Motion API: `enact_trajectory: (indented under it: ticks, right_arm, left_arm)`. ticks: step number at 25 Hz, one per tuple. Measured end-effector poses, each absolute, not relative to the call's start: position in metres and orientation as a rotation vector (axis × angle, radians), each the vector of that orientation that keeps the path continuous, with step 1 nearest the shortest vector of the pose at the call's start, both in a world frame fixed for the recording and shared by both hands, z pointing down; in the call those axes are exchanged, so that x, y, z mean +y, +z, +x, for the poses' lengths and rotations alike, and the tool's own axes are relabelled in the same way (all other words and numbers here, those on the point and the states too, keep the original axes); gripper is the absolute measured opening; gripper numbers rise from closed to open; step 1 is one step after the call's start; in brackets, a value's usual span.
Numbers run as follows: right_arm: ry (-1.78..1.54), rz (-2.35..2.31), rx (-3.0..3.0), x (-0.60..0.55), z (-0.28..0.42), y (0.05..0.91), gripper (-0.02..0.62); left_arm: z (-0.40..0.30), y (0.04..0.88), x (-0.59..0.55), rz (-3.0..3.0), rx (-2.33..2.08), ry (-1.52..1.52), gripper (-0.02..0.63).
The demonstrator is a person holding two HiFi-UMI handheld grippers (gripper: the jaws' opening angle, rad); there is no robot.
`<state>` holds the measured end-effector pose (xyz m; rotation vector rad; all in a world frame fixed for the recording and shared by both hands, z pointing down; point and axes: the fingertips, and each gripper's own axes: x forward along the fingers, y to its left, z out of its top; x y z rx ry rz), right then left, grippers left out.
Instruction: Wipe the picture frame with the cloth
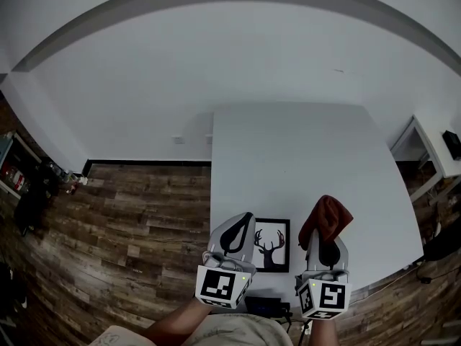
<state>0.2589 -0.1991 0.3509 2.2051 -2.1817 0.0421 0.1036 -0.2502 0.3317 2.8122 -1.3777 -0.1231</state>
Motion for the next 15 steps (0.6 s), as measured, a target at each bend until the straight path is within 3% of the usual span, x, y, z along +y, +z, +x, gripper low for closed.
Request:
enact_trajectory:
  ticks: [15]
  right_arm:
    - [0.022,2.195,-2.164,-0.2032,0.263,0.349,0.06]
  left_arm:
    - [0.1045,0.3375,-0.257,2.806,-1.398,-0.122,0.0]
